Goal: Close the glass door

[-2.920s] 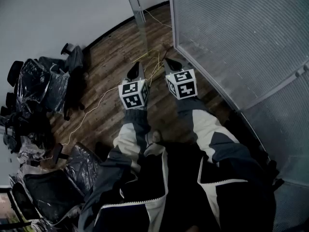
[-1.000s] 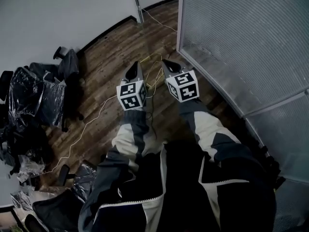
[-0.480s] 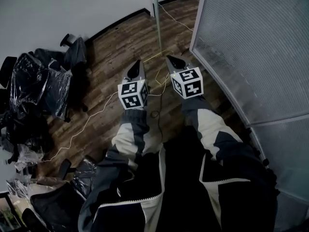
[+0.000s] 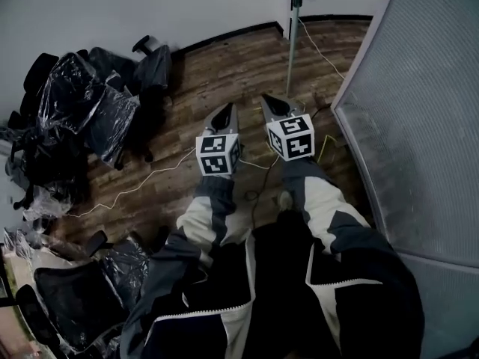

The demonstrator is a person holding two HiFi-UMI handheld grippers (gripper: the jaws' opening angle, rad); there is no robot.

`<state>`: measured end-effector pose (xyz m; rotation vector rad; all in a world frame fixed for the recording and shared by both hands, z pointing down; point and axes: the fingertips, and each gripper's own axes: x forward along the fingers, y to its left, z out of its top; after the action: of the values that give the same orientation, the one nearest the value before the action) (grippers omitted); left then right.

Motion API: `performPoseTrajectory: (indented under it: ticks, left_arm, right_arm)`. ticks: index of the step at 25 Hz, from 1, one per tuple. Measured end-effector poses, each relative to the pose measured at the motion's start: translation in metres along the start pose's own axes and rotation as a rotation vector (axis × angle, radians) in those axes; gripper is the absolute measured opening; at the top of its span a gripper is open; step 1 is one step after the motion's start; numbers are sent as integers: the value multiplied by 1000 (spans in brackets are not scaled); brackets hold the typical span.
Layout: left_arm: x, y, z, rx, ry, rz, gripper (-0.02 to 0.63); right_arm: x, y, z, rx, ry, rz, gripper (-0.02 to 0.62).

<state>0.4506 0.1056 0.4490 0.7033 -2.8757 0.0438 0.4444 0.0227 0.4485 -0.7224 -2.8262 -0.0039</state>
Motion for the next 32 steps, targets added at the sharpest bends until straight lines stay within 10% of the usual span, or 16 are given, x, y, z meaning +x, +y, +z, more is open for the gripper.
performPoseTrajectory:
  ticks: [20, 32]
  left_arm:
    - [123, 76, 19, -61, 29, 232, 2]
    - [222, 189, 25, -71, 15, 164, 2]
  right_arm:
    - [150, -71, 27, -95, 11, 214, 6]
    - [291, -84, 46, -139, 44, 150, 6]
